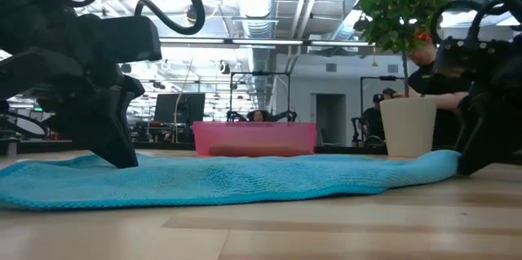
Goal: Fold microfiber towels
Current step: Fold the blue microfiber cloth
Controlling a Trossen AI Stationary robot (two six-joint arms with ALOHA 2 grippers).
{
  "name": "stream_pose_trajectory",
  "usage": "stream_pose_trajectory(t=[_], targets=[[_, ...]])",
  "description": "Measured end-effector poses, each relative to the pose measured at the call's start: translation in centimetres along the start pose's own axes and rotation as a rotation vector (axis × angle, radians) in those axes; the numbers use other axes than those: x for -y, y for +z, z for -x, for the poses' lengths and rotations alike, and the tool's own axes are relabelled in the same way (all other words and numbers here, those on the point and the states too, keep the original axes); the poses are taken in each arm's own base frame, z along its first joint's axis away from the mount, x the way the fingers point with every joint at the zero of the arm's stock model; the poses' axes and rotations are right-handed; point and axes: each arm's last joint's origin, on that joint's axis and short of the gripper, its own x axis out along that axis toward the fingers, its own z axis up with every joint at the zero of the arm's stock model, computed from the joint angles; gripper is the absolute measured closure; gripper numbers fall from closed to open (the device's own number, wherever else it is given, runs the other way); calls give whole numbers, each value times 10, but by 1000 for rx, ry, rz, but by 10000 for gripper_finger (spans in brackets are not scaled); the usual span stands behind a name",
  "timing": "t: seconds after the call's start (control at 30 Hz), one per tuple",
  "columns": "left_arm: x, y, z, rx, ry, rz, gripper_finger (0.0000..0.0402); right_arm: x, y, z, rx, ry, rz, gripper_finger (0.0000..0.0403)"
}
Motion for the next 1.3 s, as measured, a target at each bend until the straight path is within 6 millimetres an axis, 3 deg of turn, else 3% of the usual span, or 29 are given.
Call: stream_pose_trajectory(t=[0.2,0.43,0.5,0.73,0.93,1.13,1.3], targets=[[0,0,0,-2,-1,6,402,-1,8,-4,57,51,49,208],[0,-1,0,-5,-1,-2,402,-8,10,-2,-22,158,25,360],[0,-1,-1,-7,-2,-3,402,-12,14,2,-47,195,20,386],[-1,0,0,-9,-4,-27,402,-3,47,21,-153,253,-120,339],[-3,-1,3,-12,8,-44,401,14,74,34,-149,358,-230,334],[-8,0,4,-47,8,-37,402,39,94,37,-221,506,-354,332],[-10,1,4,-44,11,-30,402,60,104,30,-209,490,-397,332]])
